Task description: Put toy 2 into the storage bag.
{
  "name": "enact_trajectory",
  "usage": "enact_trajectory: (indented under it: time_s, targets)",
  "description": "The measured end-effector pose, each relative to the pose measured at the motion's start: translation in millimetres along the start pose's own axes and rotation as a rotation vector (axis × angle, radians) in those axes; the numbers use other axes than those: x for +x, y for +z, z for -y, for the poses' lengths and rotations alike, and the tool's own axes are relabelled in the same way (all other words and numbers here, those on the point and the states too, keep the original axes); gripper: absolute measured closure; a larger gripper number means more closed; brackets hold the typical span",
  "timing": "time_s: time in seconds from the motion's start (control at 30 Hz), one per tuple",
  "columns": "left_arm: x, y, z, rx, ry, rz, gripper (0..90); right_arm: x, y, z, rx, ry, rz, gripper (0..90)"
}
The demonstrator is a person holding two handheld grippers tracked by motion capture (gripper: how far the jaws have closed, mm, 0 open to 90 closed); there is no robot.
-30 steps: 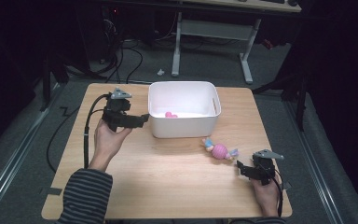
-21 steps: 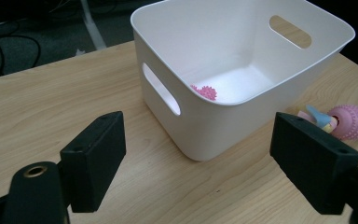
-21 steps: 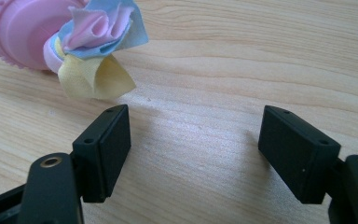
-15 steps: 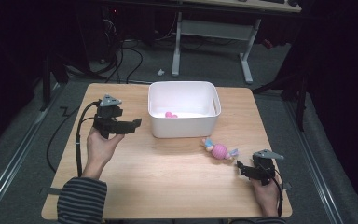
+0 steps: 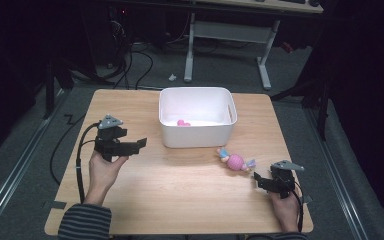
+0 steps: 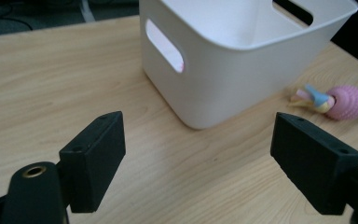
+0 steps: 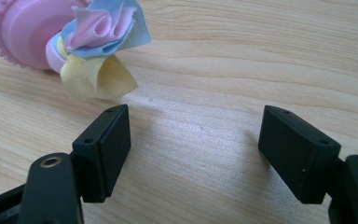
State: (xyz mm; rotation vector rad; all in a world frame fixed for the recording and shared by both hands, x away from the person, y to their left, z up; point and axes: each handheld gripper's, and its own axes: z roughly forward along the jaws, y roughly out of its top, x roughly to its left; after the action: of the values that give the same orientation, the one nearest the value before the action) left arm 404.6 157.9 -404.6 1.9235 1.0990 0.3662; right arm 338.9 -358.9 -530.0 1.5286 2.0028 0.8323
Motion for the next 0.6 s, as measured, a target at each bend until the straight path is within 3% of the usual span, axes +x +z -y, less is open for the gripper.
enact_trajectory:
  time_s: [0.1,0.27,0.6]
  targets:
    - [-1.3,8.1,12.5,0.003,-0.002,-0.002,18.2,0.0,0.0,0.0,0.0,0.0,0.0,25.5]
    - [-1.1,31.1,37.1,0.055,-0.022,0.014,16.3,0.2,0.0,0.0,0.0,0.002,0.001,25.5]
    - [-1.6,58.7,62.1,0.09,-0.058,0.013,16.4,0.2,0.0,-0.1,0.001,0.002,0.003,25.5]
